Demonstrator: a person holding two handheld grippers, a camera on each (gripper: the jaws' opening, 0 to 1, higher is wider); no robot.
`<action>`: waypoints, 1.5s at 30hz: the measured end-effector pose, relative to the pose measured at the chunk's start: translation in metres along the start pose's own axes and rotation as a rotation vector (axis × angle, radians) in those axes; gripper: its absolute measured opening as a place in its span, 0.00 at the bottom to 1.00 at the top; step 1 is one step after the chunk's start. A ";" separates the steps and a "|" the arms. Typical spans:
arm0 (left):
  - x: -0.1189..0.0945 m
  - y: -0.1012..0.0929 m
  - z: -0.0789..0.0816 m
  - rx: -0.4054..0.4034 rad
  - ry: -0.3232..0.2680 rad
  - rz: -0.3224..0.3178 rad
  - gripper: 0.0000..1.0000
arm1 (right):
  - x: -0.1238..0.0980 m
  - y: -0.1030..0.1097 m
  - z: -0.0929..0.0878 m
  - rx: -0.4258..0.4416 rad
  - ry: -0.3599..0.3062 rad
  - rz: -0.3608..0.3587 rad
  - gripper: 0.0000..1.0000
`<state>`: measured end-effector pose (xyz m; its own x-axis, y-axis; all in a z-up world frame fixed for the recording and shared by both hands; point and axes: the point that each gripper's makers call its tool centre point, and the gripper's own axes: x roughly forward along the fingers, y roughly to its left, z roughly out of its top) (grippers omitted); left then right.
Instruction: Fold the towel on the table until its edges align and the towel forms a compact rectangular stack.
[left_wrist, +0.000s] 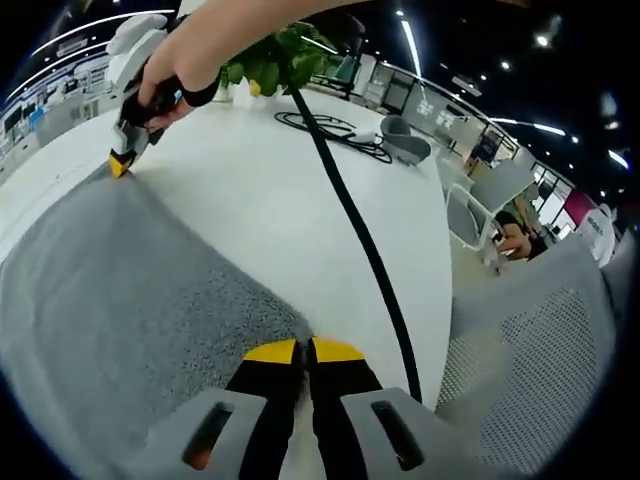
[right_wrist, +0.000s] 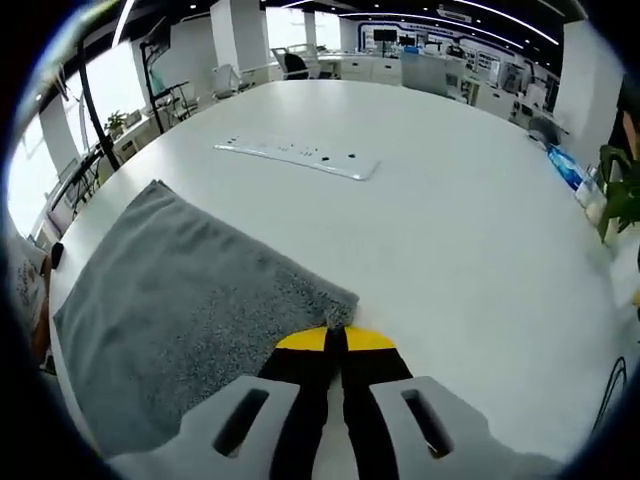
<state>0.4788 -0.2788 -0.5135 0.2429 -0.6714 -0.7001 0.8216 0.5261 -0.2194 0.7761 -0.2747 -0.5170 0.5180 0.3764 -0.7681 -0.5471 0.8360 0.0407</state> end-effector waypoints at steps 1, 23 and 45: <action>0.000 0.000 0.000 0.002 0.001 -0.001 0.04 | 0.000 -0.001 0.000 0.001 0.000 0.000 0.01; 0.000 -0.008 0.004 0.015 -0.047 0.056 0.20 | -0.006 0.001 0.006 0.055 -0.035 0.012 0.06; -0.030 0.006 0.002 -0.002 -0.079 0.308 0.76 | -0.037 0.006 0.016 0.084 -0.068 -0.001 0.39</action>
<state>0.4771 -0.2570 -0.4927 0.5193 -0.5186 -0.6793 0.7023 0.7118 -0.0065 0.7641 -0.2769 -0.4781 0.5633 0.3992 -0.7234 -0.4909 0.8660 0.0957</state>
